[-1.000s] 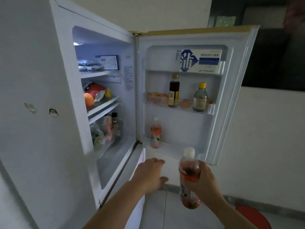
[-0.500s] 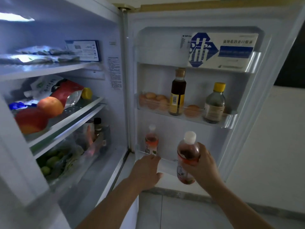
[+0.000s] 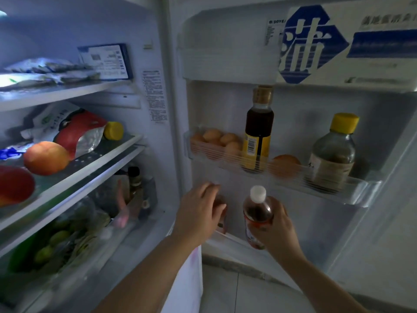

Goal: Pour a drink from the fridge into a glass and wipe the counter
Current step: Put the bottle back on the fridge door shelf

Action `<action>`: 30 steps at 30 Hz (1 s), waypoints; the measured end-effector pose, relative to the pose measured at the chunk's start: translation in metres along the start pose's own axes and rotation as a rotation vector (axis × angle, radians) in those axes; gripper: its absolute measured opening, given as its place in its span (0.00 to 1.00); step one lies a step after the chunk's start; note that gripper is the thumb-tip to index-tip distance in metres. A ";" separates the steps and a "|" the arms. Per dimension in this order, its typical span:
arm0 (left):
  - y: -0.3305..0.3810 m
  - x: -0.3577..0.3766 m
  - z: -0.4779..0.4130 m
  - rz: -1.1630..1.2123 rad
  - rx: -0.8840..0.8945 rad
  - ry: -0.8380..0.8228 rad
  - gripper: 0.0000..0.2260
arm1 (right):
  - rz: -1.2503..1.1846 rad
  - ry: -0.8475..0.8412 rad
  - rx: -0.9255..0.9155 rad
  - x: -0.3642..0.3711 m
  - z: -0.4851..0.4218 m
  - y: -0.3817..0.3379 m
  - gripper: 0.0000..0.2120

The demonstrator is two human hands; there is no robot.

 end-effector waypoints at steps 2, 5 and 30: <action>0.005 -0.021 -0.010 -0.010 0.066 0.221 0.19 | 0.007 0.024 0.009 0.005 -0.008 0.008 0.27; 0.010 -0.040 -0.027 -0.012 0.114 0.387 0.22 | 0.012 0.040 0.018 0.013 -0.017 0.018 0.27; 0.002 -0.032 -0.060 -0.096 0.264 0.381 0.28 | -0.092 0.087 0.253 0.063 -0.033 0.063 0.29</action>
Point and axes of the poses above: each hand's wrist, its own z-axis away from the middle knuckle, its own x-axis out of the palm, y = z × x, the point moved 8 cm from there along -z, towards the middle knuckle, and after that the axes turned 5 degrees about -z, right-handed, at the moved point
